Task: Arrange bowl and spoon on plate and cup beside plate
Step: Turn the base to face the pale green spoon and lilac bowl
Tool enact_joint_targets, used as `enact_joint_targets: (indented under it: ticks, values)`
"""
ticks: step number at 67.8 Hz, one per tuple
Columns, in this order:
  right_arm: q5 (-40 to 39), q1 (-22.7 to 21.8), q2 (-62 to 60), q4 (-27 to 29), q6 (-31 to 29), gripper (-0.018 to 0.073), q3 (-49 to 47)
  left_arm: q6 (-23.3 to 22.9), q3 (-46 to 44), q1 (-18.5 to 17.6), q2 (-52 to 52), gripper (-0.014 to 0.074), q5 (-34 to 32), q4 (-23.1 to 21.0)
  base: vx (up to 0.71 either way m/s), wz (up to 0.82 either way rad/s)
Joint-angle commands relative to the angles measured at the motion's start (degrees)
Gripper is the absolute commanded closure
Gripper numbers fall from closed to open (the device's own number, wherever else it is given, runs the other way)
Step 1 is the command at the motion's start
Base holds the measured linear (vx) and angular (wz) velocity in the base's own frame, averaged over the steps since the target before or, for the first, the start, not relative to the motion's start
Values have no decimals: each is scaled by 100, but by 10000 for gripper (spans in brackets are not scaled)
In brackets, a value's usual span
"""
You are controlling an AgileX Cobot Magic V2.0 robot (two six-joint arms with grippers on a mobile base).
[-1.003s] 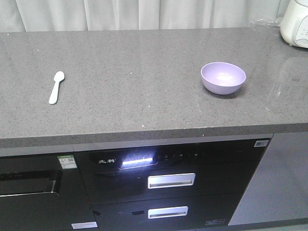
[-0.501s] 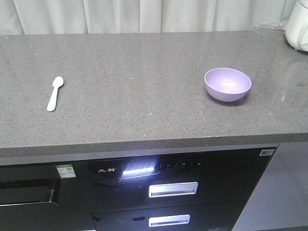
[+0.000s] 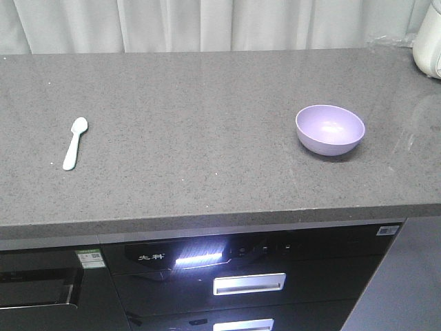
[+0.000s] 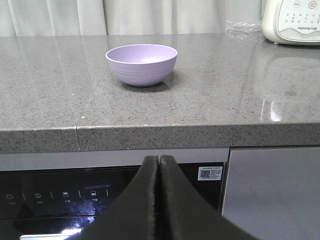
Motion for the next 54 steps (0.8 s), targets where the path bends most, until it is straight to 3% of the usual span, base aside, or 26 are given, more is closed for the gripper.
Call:
enact_joint_targets:
  ticks: [1, 54]
  values:
    - [-416, -27, -60, -20, -54, 562, 25, -35, -46, -5, -86, 485, -398, -11, 6, 0]
    - [-428, -27, -60, -20, -54, 562, 25, -35, -46, -5, -86, 485, -398, -11, 6, 0]
